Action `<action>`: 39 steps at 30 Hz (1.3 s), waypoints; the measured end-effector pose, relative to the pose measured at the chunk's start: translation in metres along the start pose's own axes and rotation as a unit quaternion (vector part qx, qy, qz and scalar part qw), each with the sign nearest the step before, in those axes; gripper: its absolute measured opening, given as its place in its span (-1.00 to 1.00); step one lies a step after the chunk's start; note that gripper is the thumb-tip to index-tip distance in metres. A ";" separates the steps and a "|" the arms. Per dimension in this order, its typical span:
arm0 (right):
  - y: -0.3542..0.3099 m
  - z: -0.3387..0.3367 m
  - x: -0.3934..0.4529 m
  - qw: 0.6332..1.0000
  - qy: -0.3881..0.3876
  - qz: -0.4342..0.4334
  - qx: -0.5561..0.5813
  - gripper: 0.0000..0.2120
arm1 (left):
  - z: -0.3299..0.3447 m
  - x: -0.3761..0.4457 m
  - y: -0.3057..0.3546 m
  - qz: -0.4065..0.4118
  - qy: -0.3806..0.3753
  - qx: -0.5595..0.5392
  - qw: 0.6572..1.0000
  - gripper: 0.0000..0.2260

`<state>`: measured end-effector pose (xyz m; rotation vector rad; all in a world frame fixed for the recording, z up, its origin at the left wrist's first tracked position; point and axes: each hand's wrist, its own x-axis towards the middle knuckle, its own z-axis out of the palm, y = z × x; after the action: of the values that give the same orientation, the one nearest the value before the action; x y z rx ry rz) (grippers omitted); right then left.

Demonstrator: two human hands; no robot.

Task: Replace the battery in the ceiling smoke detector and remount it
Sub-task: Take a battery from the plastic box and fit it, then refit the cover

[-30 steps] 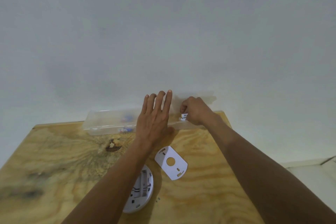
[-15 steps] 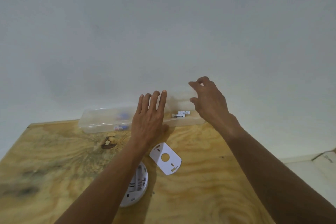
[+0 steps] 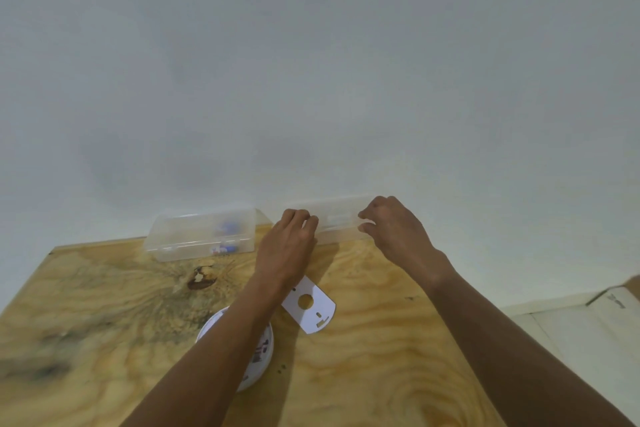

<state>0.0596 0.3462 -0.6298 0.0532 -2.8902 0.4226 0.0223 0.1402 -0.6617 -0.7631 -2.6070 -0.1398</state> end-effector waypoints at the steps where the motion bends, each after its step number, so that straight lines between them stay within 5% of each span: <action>1: 0.001 0.001 -0.001 1.000 0.004 0.001 0.004 -0.73 | -0.001 -0.001 -0.001 0.000 -0.005 -0.008 1.000 -0.68; 13: -0.002 0.020 -0.003 0.998 0.059 -0.012 -0.015 -0.80 | 0.000 0.002 -0.009 -0.020 -0.026 -0.065 0.997 -0.80; 21: -0.026 0.009 -0.006 0.998 0.010 0.028 -0.054 -0.88 | -0.026 0.002 -0.014 -0.030 -0.114 -0.091 0.989 -0.58; 23: -0.045 0.012 -0.010 0.999 0.007 0.036 0.010 -0.65 | -0.035 -0.011 -0.027 -0.035 -0.087 -0.101 0.990 -0.56; 25: -0.077 0.014 -0.013 0.992 0.005 0.059 0.115 -0.64 | -0.045 -0.029 -0.047 -0.047 -0.050 -0.113 0.991 -0.57; 31: -0.176 0.039 0.002 0.920 -0.071 0.170 0.346 -0.82 | -0.069 -0.086 -0.133 -0.144 -0.020 -0.104 0.984 -0.53; 39: -0.228 0.067 0.027 0.730 -0.072 0.378 0.566 -0.82 | -0.060 -0.108 -0.194 -0.175 -0.076 -0.070 0.979 -0.47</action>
<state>0.0344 0.1080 -0.6226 -0.9302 -2.1197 2.2840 0.0224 -0.0897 -0.6487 -0.3626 -2.8809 -0.3856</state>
